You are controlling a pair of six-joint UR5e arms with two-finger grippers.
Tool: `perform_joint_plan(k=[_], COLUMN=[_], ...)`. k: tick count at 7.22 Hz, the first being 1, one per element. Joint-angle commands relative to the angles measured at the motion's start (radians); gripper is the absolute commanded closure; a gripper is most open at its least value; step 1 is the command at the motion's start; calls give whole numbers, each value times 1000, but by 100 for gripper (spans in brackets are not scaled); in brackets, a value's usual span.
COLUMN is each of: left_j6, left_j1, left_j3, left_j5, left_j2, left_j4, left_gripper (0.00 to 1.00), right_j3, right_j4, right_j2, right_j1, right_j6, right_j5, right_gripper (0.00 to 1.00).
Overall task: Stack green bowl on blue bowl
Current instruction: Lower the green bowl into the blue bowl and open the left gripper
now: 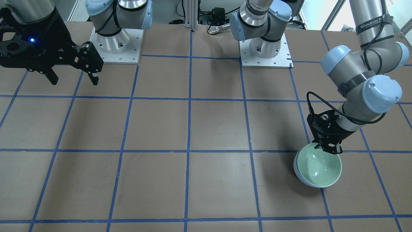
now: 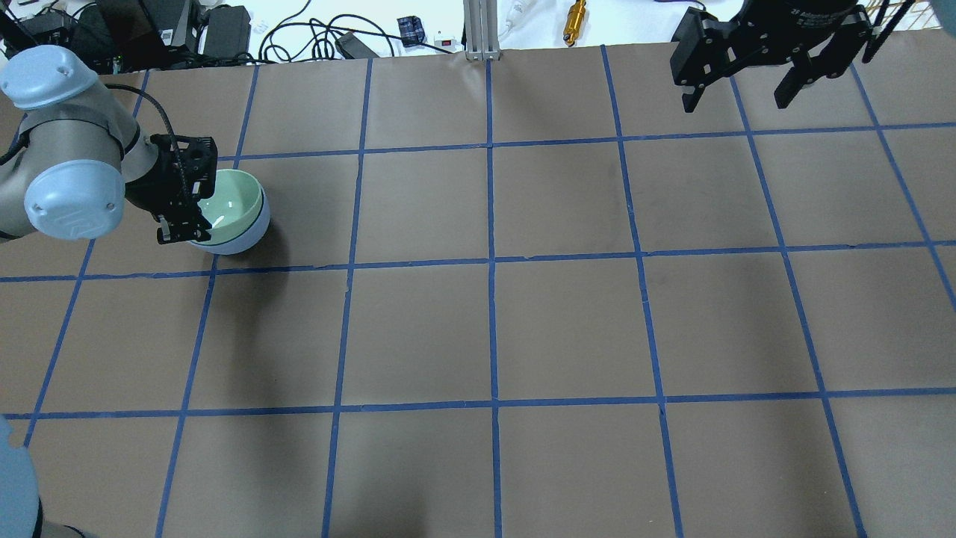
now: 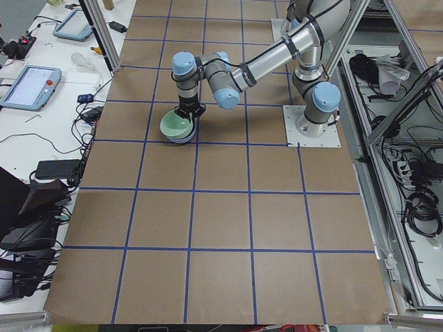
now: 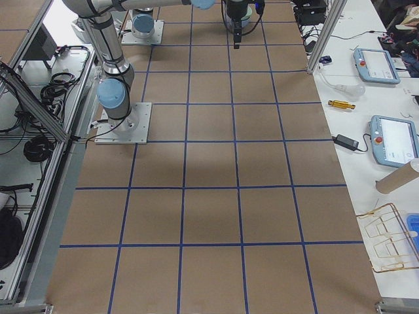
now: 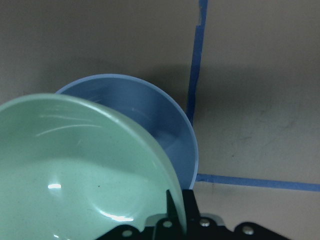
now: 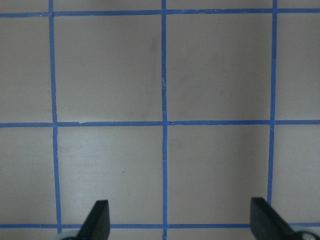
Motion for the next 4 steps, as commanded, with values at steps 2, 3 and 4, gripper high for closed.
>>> perform_joint_plan(k=[2, 3, 4], left_j6=[-122, -197, -289], left_j1=[-10, -10, -10], left_j3=[67, 158, 238], left_j5=[-58, -58, -57], left_j2=[50, 87, 128], left_j4=[-84, -245, -388], left_gripper=[0, 0, 0], right_j3=[0, 0, 0], right_j4=[0, 0, 0], right_j2=[1, 0, 0], right_j1=[0, 0, 0], right_j6=[1, -1, -1], right_j5=[1, -1, -1], right_gripper=[0, 0, 0])
